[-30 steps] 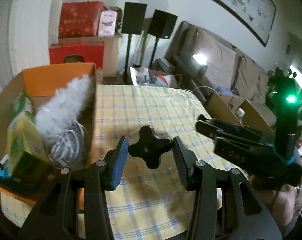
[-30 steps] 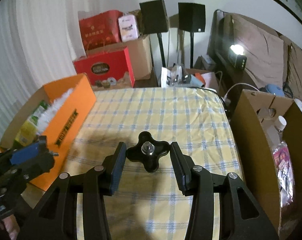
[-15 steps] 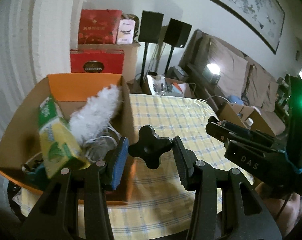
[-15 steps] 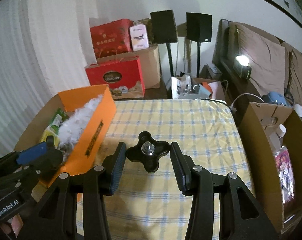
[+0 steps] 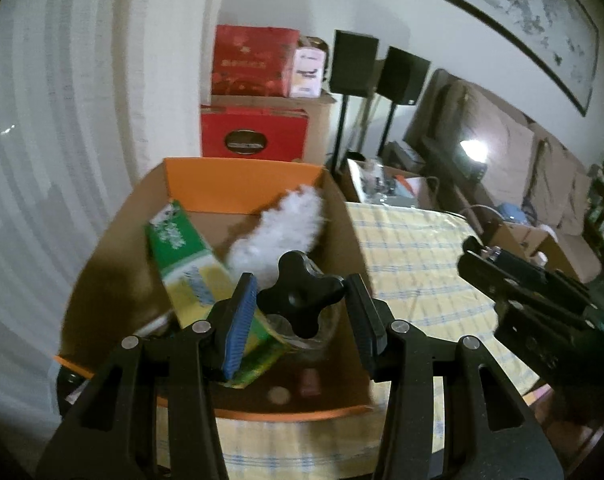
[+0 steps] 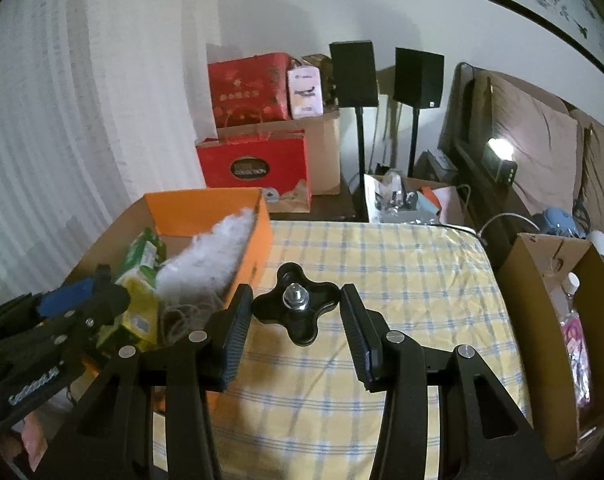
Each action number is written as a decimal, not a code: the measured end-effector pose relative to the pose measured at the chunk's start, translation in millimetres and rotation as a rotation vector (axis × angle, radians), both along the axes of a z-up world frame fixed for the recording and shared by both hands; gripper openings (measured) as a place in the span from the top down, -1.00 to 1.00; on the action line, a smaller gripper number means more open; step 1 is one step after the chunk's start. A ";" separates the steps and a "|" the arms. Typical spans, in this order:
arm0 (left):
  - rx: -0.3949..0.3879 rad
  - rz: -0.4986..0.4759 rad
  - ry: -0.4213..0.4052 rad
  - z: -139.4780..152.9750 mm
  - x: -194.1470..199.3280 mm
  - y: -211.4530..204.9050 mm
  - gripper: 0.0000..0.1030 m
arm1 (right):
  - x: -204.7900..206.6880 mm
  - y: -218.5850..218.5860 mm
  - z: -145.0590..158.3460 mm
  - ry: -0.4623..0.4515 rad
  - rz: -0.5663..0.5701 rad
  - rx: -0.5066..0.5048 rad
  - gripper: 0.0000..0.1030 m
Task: Organize objects
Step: 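Lift the black knob with the left gripper and carry it over the orange box, then lower the black knob into the orange box and open the left gripper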
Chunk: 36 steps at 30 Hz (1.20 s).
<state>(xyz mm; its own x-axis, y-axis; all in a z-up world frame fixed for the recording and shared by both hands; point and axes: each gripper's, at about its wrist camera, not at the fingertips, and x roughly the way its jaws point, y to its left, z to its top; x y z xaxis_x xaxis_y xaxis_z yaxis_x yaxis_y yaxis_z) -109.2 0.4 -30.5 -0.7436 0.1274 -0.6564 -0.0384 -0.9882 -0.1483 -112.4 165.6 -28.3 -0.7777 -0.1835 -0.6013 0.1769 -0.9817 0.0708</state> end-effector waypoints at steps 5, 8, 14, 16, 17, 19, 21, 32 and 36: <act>0.002 0.035 0.003 -1.6 -3.6 -18.0 0.18 | 1.6 -20.0 2.3 0.014 0.015 0.010 0.12; -0.004 0.051 0.004 -2.3 -3.8 -27.1 0.18 | -1.2 -30.8 3.5 0.012 0.027 0.008 0.12; -0.006 0.078 -0.004 -4.7 -6.0 -44.9 0.18 | -7.5 -51.7 4.2 0.005 0.054 0.011 0.12; -0.008 0.086 -0.008 -6.2 -6.8 -50.1 0.18 | -9.5 -58.3 3.2 0.001 0.061 0.011 0.12; -0.008 0.089 -0.010 -7.2 -6.8 -52.9 0.18 | -10.2 -61.7 2.7 0.000 0.065 0.010 0.12; -0.007 0.095 -0.015 -9.3 -7.8 -58.2 0.18 | -11.4 -68.9 1.3 -0.001 0.075 0.014 0.12; -0.008 0.100 -0.021 -11.9 -8.6 -63.4 0.18 | -12.9 -74.7 -0.6 -0.006 0.084 0.016 0.12; 0.001 0.132 -0.062 -30.8 -14.3 -97.1 0.18 | -25.5 -89.5 -25.8 -0.081 0.105 -0.006 0.12; 0.007 0.141 -0.082 -40.0 -15.6 -107.5 0.18 | -24.9 -92.6 -33.5 -0.100 0.110 -0.001 0.11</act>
<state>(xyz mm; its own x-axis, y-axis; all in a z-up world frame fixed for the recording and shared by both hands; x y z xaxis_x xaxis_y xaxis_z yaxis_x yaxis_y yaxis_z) -124.8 -107.1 -70.5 -0.6983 0.0305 -0.7152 0.1128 -0.9819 -0.1520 -137.3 73.0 -61.8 -0.6890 -0.2648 -0.6747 0.2752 -0.9567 0.0944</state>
